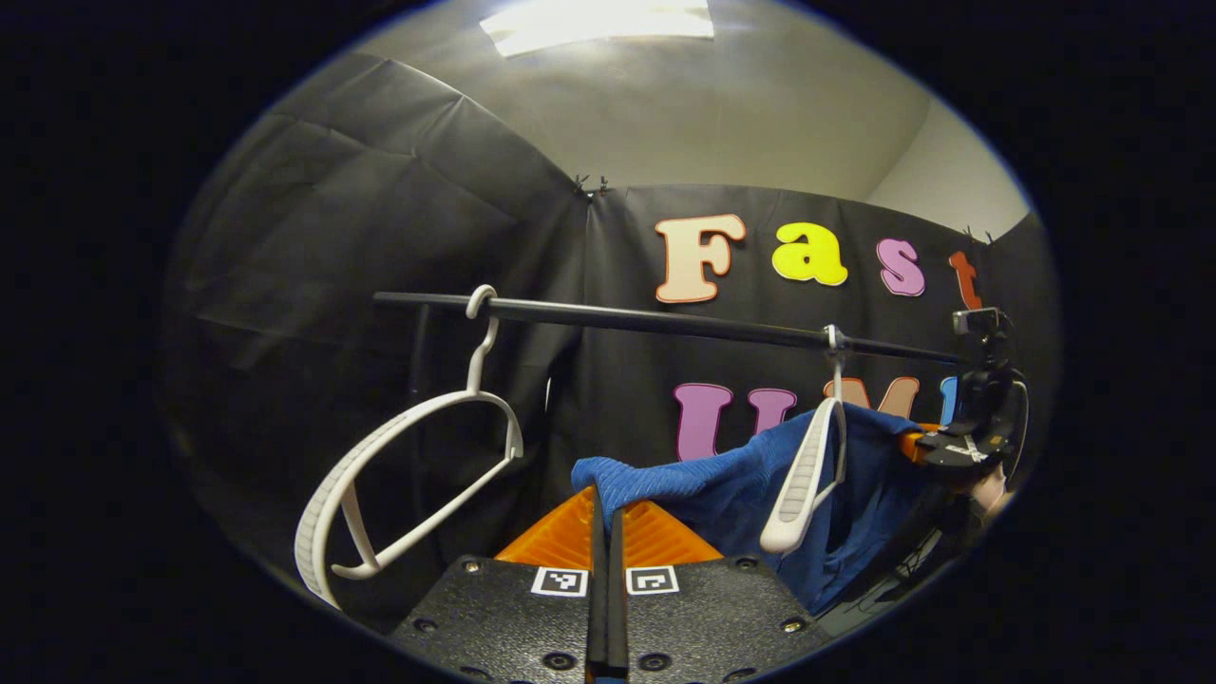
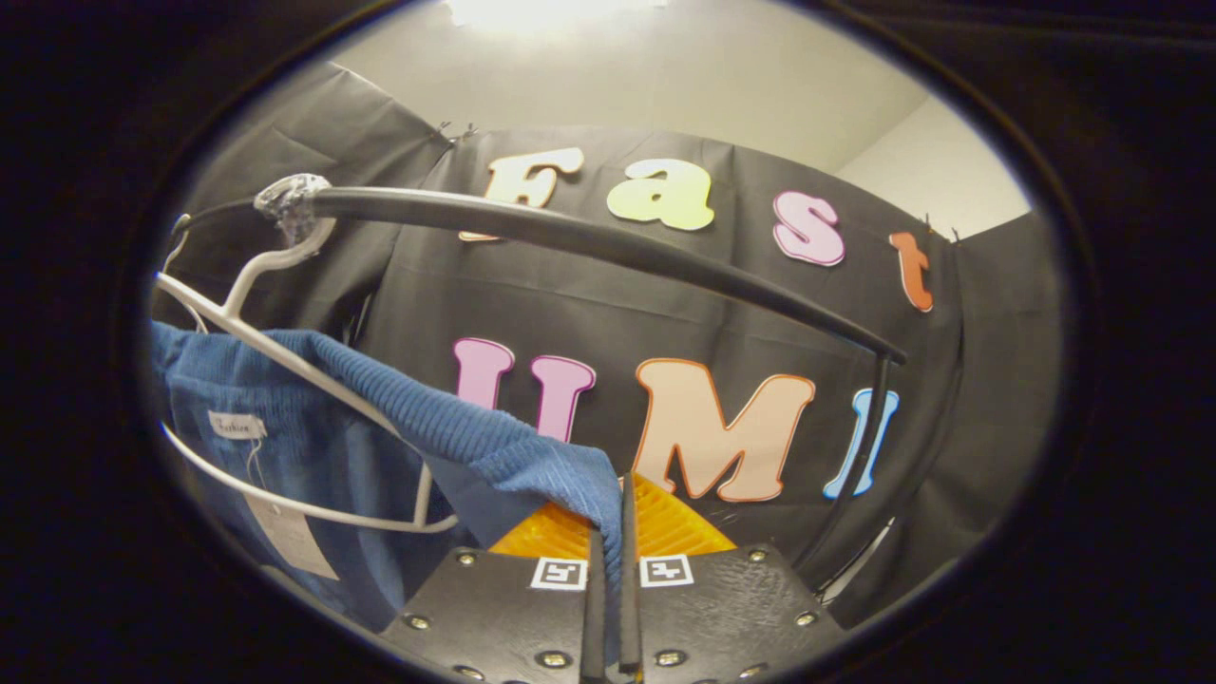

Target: Grasp the clothes on the hanger with both hands and then place them into the laundry hamper below.

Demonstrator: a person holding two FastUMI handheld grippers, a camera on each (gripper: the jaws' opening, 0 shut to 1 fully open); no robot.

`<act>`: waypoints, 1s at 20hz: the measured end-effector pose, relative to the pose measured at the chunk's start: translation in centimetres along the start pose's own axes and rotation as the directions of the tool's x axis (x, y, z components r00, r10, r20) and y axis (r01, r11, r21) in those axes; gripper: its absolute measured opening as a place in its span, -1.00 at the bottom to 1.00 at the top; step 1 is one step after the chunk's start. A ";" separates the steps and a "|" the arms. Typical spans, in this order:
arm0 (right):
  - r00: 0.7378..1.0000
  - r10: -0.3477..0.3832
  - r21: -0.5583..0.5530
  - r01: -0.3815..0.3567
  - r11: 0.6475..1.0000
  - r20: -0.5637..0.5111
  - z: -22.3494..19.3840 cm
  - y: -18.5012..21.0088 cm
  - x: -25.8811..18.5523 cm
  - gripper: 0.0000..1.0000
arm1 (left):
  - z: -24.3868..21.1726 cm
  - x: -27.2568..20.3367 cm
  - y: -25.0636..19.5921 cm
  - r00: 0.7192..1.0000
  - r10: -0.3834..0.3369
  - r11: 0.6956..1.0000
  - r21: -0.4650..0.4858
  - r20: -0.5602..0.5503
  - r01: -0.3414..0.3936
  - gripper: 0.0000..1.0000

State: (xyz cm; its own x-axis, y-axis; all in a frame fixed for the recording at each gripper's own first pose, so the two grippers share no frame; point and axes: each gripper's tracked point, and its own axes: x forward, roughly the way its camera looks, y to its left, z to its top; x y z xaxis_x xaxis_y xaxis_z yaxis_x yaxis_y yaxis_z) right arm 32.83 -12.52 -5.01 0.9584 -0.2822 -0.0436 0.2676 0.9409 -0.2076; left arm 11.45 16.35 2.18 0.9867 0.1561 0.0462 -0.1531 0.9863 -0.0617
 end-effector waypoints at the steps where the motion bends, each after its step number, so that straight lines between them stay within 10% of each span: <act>1: 1.000 -0.010 -0.003 0.010 1.000 0.004 0.0 -0.2 0.4 -0.88 | -0.3 0.3 -0.3 1.000 -0.009 1.000 -0.005 -0.005 0.009 -0.99; 9: 1.000 -0.017 0.056 0.017 0.998 0.009 -2.2 1.0 3.5 -0.88 | -2.1 1.3 0.1 0.999 -0.017 0.987 -0.157 -0.029 0.012 -0.99; 20: 0.995 0.008 0.109 0.002 0.994 -0.098 -8.7 3.0 6.8 -0.87 | -4.8 1.8 -1.0 0.995 -0.010 0.991 -0.131 -0.099 -0.003 -0.99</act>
State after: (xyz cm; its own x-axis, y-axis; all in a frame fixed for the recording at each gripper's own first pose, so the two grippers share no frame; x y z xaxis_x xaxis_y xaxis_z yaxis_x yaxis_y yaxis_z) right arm 39.29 -13.28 -14.40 0.9462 -0.2914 -0.1409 0.2792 0.9550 -0.1001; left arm 13.63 15.39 -2.45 0.9887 0.1405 -0.0518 -0.1479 0.9702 -0.1919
